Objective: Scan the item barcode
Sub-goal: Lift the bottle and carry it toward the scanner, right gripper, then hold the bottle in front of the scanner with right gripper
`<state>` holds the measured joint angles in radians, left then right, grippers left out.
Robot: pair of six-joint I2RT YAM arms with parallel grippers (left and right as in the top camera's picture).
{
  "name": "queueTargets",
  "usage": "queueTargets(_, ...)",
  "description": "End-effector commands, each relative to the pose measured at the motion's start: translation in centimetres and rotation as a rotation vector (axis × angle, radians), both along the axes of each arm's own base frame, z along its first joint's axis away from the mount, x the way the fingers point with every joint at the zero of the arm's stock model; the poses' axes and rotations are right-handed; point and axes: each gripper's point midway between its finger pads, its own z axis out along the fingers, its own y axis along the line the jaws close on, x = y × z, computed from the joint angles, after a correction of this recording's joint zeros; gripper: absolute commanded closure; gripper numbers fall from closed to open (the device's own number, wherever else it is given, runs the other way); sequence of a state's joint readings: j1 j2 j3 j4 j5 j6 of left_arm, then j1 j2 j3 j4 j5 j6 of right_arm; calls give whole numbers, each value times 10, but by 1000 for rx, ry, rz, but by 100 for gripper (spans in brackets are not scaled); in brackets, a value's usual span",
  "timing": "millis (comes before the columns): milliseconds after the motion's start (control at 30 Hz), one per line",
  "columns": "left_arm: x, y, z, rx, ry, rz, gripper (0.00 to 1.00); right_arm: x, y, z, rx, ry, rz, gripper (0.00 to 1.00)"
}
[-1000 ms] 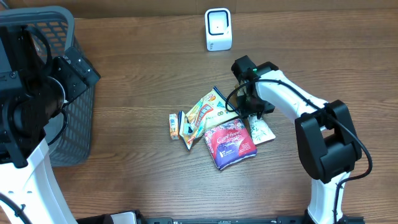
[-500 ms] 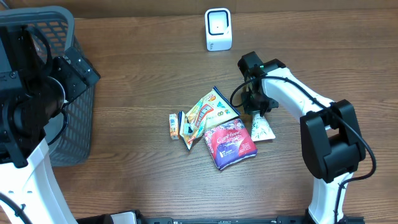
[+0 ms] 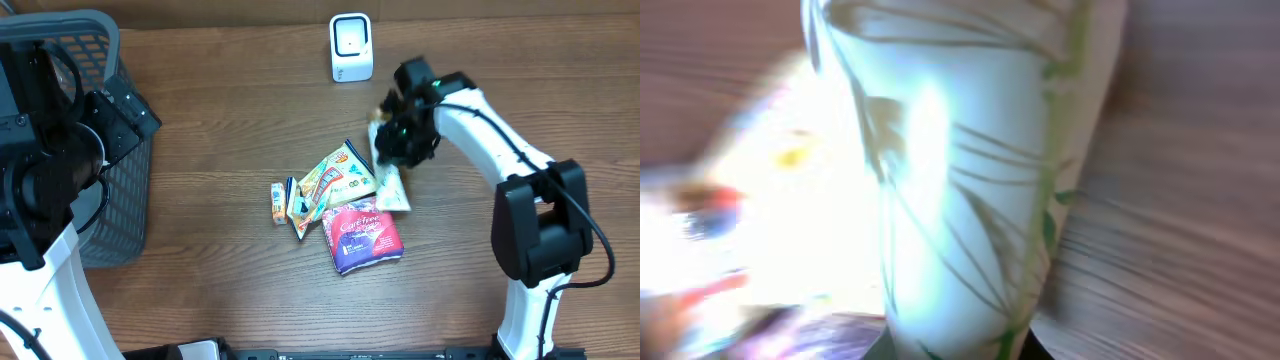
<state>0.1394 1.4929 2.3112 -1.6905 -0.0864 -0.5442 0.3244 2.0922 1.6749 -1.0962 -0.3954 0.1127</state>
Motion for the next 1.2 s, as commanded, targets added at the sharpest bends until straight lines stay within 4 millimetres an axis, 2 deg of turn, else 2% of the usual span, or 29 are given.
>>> queueTargets(0,1,1,1,10,0,-8,0,3,42,81,519,-41,133,96)
queueTargets(100,1,1,1,10,0,-8,0,3,41,108,712,-44,154,96)
queueTargets(233,1,1,1,10,0,-8,0,5,38,125,818,-42,148,96)
queueTargets(533,1,1,1,10,0,-8,0,18,48,126,814,-147,201,96)
queueTargets(600,1,1,1,10,0,-8,0,30,51,118,745,-151,147,96)
queueTargets(733,1,1,1,10,0,-8,0,82,44,84,448,-165,-232,96)
queueTargets(800,1,1,1,10,0,-8,0,107,41,80,359,-248,-377,96)
queueTargets(933,1,1,1,10,0,-8,0,144,50,99,310,-490,-442,96)
queueTargets(1000,1,1,1,10,0,-8,0,160,45,108,253,-607,-500,96)
queueTargets(1167,1,1,1,10,0,-8,0,185,37,135,203,-814,-619,96)
